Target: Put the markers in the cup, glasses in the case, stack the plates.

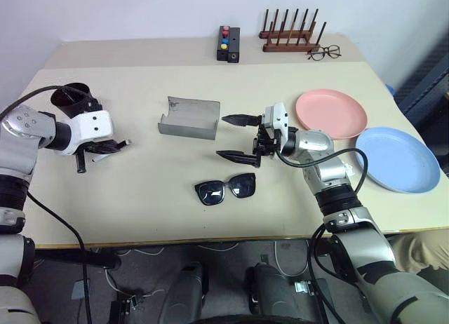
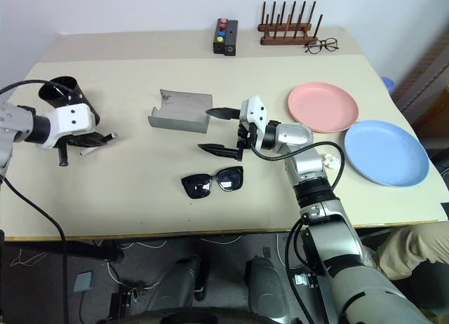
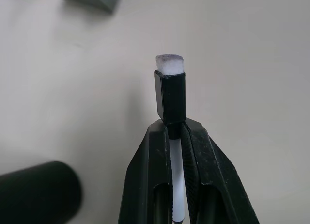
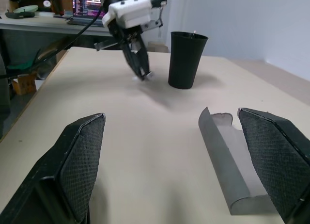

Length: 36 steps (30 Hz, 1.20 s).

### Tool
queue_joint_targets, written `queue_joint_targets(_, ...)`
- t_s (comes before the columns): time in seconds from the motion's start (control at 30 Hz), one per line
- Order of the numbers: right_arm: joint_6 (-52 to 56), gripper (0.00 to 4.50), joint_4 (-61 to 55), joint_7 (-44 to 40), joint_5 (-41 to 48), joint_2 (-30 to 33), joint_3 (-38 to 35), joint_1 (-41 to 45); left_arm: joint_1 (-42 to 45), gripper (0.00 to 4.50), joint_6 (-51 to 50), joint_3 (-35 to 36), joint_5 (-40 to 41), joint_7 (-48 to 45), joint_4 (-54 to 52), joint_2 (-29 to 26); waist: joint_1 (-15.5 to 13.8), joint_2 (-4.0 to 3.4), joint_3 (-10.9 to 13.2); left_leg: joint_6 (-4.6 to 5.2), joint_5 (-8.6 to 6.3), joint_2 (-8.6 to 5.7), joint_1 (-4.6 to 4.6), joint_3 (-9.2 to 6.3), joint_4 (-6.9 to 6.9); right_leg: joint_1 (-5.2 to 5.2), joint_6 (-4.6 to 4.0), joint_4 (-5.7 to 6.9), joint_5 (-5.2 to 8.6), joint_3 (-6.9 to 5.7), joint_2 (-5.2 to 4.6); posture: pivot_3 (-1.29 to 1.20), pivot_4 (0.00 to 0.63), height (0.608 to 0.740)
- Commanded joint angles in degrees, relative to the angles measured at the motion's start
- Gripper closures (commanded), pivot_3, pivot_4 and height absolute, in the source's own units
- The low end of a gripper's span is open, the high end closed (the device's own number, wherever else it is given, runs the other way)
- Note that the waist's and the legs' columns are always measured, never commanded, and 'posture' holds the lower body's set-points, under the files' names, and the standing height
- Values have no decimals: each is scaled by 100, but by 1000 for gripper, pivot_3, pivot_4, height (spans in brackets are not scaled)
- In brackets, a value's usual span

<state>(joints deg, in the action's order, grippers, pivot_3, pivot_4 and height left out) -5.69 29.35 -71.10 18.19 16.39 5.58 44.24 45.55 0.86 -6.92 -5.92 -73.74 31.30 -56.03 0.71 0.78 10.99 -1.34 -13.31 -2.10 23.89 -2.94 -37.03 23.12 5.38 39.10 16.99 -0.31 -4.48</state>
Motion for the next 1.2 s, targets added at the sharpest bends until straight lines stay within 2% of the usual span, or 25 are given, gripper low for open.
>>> queue_joint_targets(0.03, -126, 0, -69, -13, 34, 1, -115, 211, 551, 4264, -164, 550, 423, 594, 74, 275, 5, 0, 0, 0, 0, 0, 3, -1, -4, 1, 0, 0, 0, 0, 0, 0, 150, 740)
queue_joint_targets(0.13, -131, 0, -36, -13, 35, -10, -115, 251, 1278, 4264, -584, 1052, 816, 1430, 497, 737, 5, 4, 2, 0, 0, -3, 7, -4, -8, 2, 1, 1, 0, -2, -1, 0, 150, 740)
queue_joint_targets(0.2, -128, 0, -6, -5, 31, -28, -118, 300, 1653, 4264, -452, 1455, 966, 2290, 895, 964, 29, 5, 3, 0, 0, -4, 12, -6, -10, 7, 1, 1, 0, -5, -1, 0, 150, 740)
queue_joint_targets(0.33, -83, 0, 35, 16, 85, -71, -166, 404, 1818, 4264, -208, 1814, 1024, 3331, 1247, 1131, 151, 4, 2, -1, 1, -5, 14, -4, -4, 17, 3, 2, 0, -1, -2, 0, 150, 740)
queue_joint_targets(0.47, 113, 0, 30, 31, 231, -148, -255, 602, 1625, 4264, 14, 2111, 1090, 4112, 1218, 1271, 187, 4, 3, -2, 1, -4, 16, -4, -2, 24, 4, 5, 1, 0, -2, 0, 150, 740)
queue_joint_targets(0.67, 152, 0, 256, -109, 311, -227, -347, 889, 1197, 4264, -338, 2566, 1408, 4998, 463, 1446, 159, 6, 2, -2, 1, -5, 22, -5, -6, 26, 4, 6, 0, 1, -5, 0, 150, 740)
queue_joint_targets(1.07, -32, 0, 714, -258, 380, -403, -498, 1249, 518, 4264, -1215, 3121, 1497, 6400, -713, 1355, 154, 8, 1, -4, 1, -9, 29, -8, -8, 31, 4, 7, 0, 2, -8, 0, 150, 740)
queue_joint_targets(1.2, -80, 0, 808, -292, 354, -434, -529, 1296, 210, 4264, -1520, 3163, 1522, 6590, -1120, 1418, 148, 8, 1, -5, 1, -9, 29, -8, -6, 31, 4, 6, 0, 2, -9, 0, 150, 740)
